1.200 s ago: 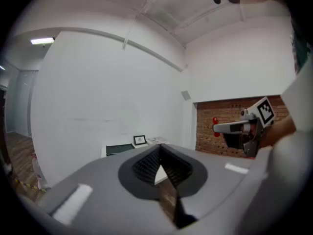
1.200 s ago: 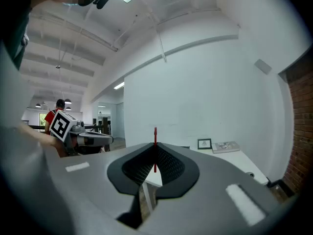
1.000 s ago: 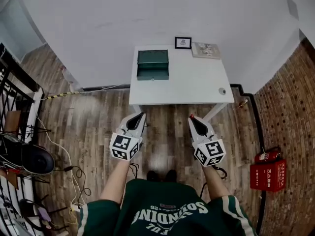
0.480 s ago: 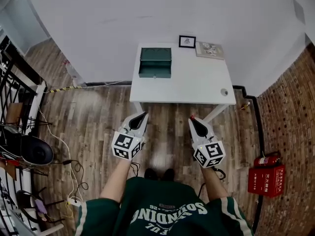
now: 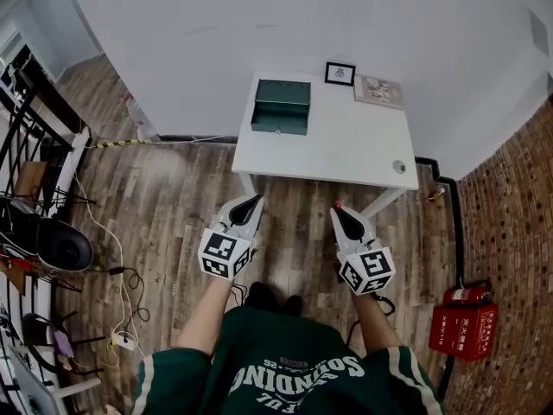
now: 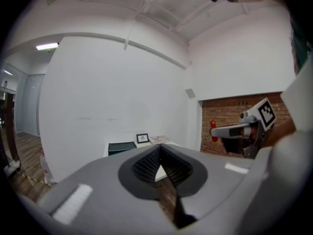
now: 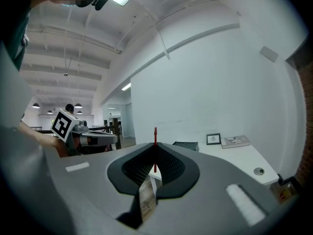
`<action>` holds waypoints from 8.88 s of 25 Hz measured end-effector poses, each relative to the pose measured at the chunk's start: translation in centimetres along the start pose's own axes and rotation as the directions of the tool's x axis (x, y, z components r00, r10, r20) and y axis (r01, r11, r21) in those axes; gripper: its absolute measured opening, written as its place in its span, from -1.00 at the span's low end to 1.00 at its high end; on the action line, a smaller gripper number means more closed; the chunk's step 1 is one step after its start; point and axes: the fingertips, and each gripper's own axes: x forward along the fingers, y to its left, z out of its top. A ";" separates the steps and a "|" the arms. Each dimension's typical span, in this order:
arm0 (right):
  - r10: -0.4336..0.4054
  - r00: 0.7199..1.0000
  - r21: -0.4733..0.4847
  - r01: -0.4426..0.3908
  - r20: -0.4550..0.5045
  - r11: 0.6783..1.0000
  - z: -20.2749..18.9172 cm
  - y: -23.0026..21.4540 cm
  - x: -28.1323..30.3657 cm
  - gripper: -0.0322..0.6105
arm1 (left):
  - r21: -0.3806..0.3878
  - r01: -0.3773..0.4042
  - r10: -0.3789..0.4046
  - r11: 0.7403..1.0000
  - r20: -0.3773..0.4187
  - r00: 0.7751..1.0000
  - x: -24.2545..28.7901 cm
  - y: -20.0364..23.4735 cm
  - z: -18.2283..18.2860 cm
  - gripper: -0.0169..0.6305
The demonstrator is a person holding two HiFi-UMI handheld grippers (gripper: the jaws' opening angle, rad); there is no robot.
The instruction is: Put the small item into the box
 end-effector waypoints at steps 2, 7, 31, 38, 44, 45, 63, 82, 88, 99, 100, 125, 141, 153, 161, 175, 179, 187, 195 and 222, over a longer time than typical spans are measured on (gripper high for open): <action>0.009 1.000 -0.001 -0.009 -0.002 1.000 0.0 0.0 0.3 -0.86 | -0.004 -0.005 0.005 1.000 -0.001 1.000 0.1 0.1 -0.1 -0.79; 0.020 1.000 0.000 -0.020 -0.013 1.000 -0.1 -0.2 1.9 -0.86 | -0.009 -0.010 0.010 1.000 0.001 1.000 1.0 1.0 -0.2 -0.79; -0.091 0.995 -0.012 0.091 -0.029 0.996 2.5 -4.2 24.4 -0.86 | 0.007 0.152 -0.152 0.988 -0.004 0.988 16.6 19.2 2.5 -0.79; -0.117 0.991 -0.006 0.117 -0.063 0.993 1.5 -5.0 27.1 -0.86 | -0.007 0.189 -0.189 0.982 -0.015 0.982 19.0 21.2 1.8 -0.79; -0.119 0.990 -0.001 0.119 -0.082 0.993 1.0 -6.8 29.3 -0.86 | -0.022 0.191 -0.191 0.981 -0.030 0.981 21.3 22.7 1.5 -0.79; -0.115 0.990 0.001 0.116 -0.081 0.993 1.0 -7.1 29.8 -0.86 | -0.021 0.188 -0.188 0.982 -0.032 0.982 21.6 23.0 1.4 -0.79; 0.059 0.991 0.029 -0.056 -0.121 0.998 2.0 -16.5 41.2 -0.86 | -0.037 0.047 -0.050 0.998 -0.079 0.996 33.0 28.2 2.6 -0.79; 0.158 0.976 0.048 -0.152 -0.152 0.987 2.1 -21.8 47.7 -0.86 | -0.056 -0.046 0.041 0.997 -0.094 0.995 38.9 31.3 3.3 -0.79; 0.146 0.977 0.045 -0.140 -0.158 0.989 2.1 -21.8 48.3 -0.86 | -0.066 -0.040 0.033 0.997 -0.100 0.994 38.8 31.8 2.9 -0.79; 0.124 0.963 0.052 -0.115 -0.241 0.992 -2.0 -20.8 48.0 -0.86 | -0.094 -0.036 0.024 0.995 -0.125 0.992 36.6 32.2 0.7 -0.79; 0.122 0.959 0.056 -0.112 -0.255 0.992 -2.7 -20.6 47.8 -0.86 | -0.098 -0.037 0.024 0.995 -0.131 0.991 36.4 32.2 0.4 -0.79; 0.158 0.851 0.017 -0.173 -0.500 0.985 -13.7 -16.8 47.3 -0.86 | -0.187 -0.152 0.116 0.971 -0.191 0.975 29.3 35.5 -5.1 -0.79; 0.130 0.703 -0.026 -0.207 -0.700 0.978 -20.0 -16.5 49.7 -0.86 | -0.221 -0.281 0.228 0.934 -0.237 0.944 24.1 37.9 -7.6 -0.79; 0.117 0.515 -0.016 -0.247 -0.849 0.969 -24.7 -16.8 50.7 -0.86 | -0.229 -0.325 0.265 0.918 -0.257 0.929 22.5 38.8 -8.2 -0.79; 0.103 0.451 -0.019 -0.257 -0.887 0.966 -26.3 -17.0 50.9 -0.86 | -0.234 -0.345 0.281 0.909 -0.268 0.921 21.4 39.2 -8.7 -0.79; 0.133 0.513 0.039 -0.190 -0.848 0.981 -24.7 -17.0 50.7 -0.86 | -0.230 -0.307 0.246 0.923 -0.260 0.934 22.2 38.8 -8.3 -0.79; 0.118 0.562 0.036 -0.156 -0.819 0.987 -22.6 -17.4 50.4 -0.86 | -0.221 -0.268 0.212 0.937 -0.249 0.945 23.4 38.3 -7.8 -0.79; 0.124 0.728 0.083 -0.092 -0.674 0.992 -16.3 -17.8 49.9 -0.87 | -0.190 -0.154 0.113 0.970 -0.213 0.970 27.5 37.2 -5.6 -0.79; 0.061 0.916 0.057 -0.042 -0.396 0.998 -6.1 -19.1 49.4 -0.87 | -0.143 -0.046 0.023 0.989 -0.163 0.986 31.9 36.5 -2.5 -0.79; -0.091 0.983 -0.006 0.091 -0.157 0.996 2.4 -21.7 43.8 -0.89 | -0.078 0.089 -0.095 0.993 -0.070 0.993 35.9 32.5 3.6 -0.79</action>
